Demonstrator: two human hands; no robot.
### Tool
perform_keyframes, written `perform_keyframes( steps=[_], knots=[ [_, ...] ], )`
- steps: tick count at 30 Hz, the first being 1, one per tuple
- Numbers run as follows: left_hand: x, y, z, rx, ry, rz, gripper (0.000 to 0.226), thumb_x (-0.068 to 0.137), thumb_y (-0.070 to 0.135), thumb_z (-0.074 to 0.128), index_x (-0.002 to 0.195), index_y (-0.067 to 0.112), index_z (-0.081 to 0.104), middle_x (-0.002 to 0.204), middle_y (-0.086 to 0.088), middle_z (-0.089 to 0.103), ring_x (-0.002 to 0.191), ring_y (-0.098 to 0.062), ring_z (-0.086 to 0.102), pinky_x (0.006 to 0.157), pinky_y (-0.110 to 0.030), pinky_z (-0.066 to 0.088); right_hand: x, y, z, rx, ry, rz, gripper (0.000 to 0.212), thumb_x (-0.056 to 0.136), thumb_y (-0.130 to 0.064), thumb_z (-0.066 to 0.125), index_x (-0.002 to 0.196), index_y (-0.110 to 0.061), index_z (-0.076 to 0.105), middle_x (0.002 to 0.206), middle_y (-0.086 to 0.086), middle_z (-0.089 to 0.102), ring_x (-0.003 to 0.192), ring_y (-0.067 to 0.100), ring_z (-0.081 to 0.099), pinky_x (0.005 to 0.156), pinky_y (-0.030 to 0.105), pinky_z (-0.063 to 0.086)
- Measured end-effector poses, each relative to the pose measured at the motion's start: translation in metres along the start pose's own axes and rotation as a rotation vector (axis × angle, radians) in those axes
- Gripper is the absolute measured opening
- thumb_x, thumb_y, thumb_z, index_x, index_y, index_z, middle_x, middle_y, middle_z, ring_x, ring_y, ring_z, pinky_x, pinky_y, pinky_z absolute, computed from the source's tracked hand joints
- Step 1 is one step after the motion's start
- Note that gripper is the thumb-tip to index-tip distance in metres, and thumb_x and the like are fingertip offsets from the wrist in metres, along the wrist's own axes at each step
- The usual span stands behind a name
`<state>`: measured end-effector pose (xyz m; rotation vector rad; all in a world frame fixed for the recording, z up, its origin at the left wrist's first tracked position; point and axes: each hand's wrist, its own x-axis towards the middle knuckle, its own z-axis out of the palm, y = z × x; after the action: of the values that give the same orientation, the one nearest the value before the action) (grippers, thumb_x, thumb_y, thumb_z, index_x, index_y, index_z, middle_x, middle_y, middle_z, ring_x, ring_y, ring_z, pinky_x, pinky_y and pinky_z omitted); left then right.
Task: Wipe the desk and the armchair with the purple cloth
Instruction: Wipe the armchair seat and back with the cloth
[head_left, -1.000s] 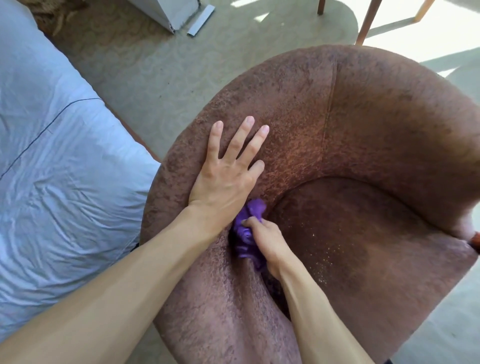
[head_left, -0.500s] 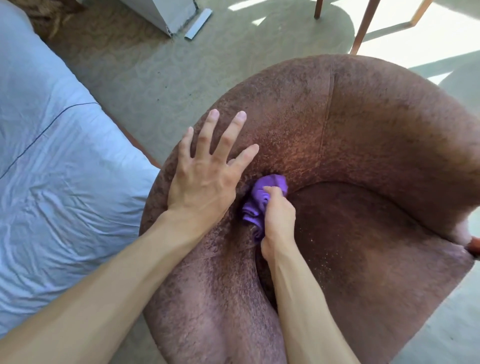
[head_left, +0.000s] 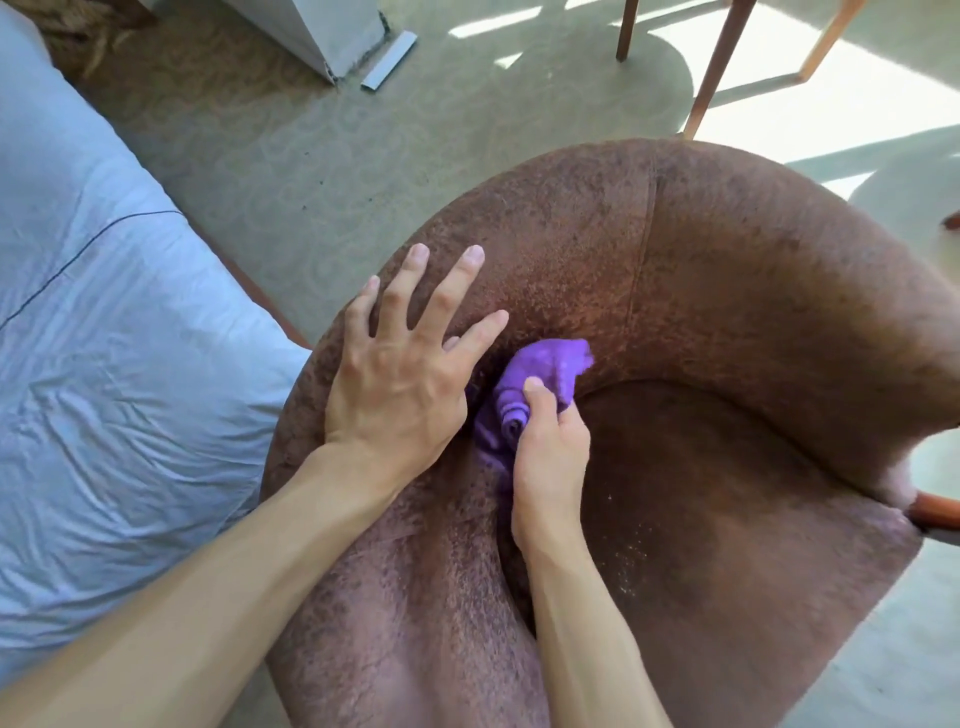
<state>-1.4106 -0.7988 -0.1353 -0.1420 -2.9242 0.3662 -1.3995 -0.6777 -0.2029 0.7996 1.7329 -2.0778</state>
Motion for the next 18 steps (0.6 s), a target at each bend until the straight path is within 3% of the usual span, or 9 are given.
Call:
perform_keyframes(
  steps=[1, 3, 5, 8, 10, 12, 14, 16, 18],
  knots=[
    [0.000, 0.000, 0.000, -0.005, 0.005, -0.002, 0.051, 0.096, 0.012, 0.043, 0.137, 0.040, 0.058, 0.166, 0.000, 0.025, 0.147, -0.039, 0.029, 0.112, -0.059, 0.030, 0.005, -0.008, 0.008, 0.039, 0.067, -0.046, 0.035, 0.085, -0.050, 0.057, 0.100, -0.022, 0.073, 0.093, -0.006, 0.075, 0.088, 0.006, 0.069, 0.080, 0.028, 0.055],
    [0.002, -0.001, 0.001, -0.009, 0.016, -0.005, 0.051, 0.098, 0.012, 0.041, 0.139, 0.039, 0.056, 0.165, 0.000, 0.027, 0.147, -0.039, 0.031, 0.111, -0.059, 0.031, 0.009, -0.022, 0.022, -0.062, 0.019, -0.168, 0.039, 0.088, -0.052, 0.053, 0.112, -0.027, 0.070, 0.105, 0.000, 0.069, 0.097, 0.005, 0.065, 0.090, 0.028, 0.050],
    [0.002, -0.001, 0.001, -0.002, 0.012, -0.004, 0.052, 0.098, 0.013, 0.041, 0.142, 0.038, 0.053, 0.165, 0.000, 0.027, 0.147, -0.039, 0.031, 0.111, -0.059, 0.031, 0.013, -0.022, 0.021, -0.172, -0.057, -0.219, 0.025, 0.087, -0.048, 0.053, 0.100, -0.034, 0.070, 0.100, 0.004, 0.064, 0.089, 0.005, 0.062, 0.091, 0.031, 0.049],
    [0.002, -0.001, 0.003, 0.001, 0.011, 0.003, 0.054, 0.096, 0.012, 0.041, 0.142, 0.037, 0.053, 0.166, -0.001, 0.026, 0.147, -0.040, 0.030, 0.111, -0.059, 0.031, 0.013, -0.020, 0.006, -0.192, 0.068, -0.266, 0.016, 0.086, -0.048, 0.053, 0.087, -0.044, 0.068, 0.092, 0.001, 0.059, 0.085, 0.004, 0.059, 0.087, 0.034, 0.047],
    [0.002, -0.001, 0.004, 0.015, 0.014, 0.001, 0.052, 0.098, 0.013, 0.039, 0.142, 0.036, 0.054, 0.165, -0.002, 0.028, 0.146, -0.040, 0.031, 0.110, -0.060, 0.031, 0.011, -0.016, 0.008, -0.200, 0.028, -0.239, 0.020, 0.088, -0.046, 0.052, 0.093, -0.034, 0.069, 0.093, 0.000, 0.057, 0.087, 0.005, 0.059, 0.086, 0.029, 0.046],
    [0.003, 0.000, 0.002, 0.003, 0.020, 0.000, 0.051, 0.101, 0.015, 0.031, 0.141, 0.035, 0.054, 0.165, -0.002, 0.028, 0.145, -0.041, 0.032, 0.109, -0.060, 0.032, 0.006, -0.011, 0.011, -0.263, -0.065, -0.180, 0.019, 0.086, -0.043, 0.053, 0.086, -0.031, 0.068, 0.092, 0.000, 0.060, 0.085, 0.004, 0.059, 0.084, 0.029, 0.046],
    [0.002, 0.000, 0.002, 0.014, 0.023, 0.002, 0.055, 0.099, 0.012, 0.027, 0.141, 0.034, 0.054, 0.165, -0.002, 0.029, 0.145, -0.041, 0.033, 0.109, -0.060, 0.032, 0.005, -0.008, 0.008, -0.206, 0.058, -0.112, 0.026, 0.083, -0.044, 0.052, 0.084, -0.025, 0.069, 0.091, 0.002, 0.066, 0.087, 0.013, 0.061, 0.089, 0.040, 0.048],
    [0.002, 0.001, 0.003, 0.024, 0.022, 0.002, 0.055, 0.095, 0.010, 0.036, 0.141, 0.035, 0.054, 0.165, -0.002, 0.029, 0.145, -0.041, 0.033, 0.109, -0.059, 0.032, 0.008, -0.011, 0.009, -0.086, 0.209, -0.082, 0.027, 0.085, -0.046, 0.051, 0.091, -0.027, 0.070, 0.096, -0.001, 0.065, 0.095, 0.017, 0.062, 0.097, 0.045, 0.048],
    [0.002, 0.002, 0.004, 0.021, 0.030, 0.006, 0.054, 0.097, 0.012, 0.035, 0.142, 0.035, 0.053, 0.165, -0.002, 0.029, 0.145, -0.041, 0.032, 0.108, -0.059, 0.033, 0.011, -0.018, 0.014, -0.064, 0.117, -0.111, 0.021, 0.087, -0.045, 0.054, 0.096, -0.038, 0.071, 0.100, 0.000, 0.061, 0.098, 0.018, 0.062, 0.099, 0.047, 0.048]
  ],
)
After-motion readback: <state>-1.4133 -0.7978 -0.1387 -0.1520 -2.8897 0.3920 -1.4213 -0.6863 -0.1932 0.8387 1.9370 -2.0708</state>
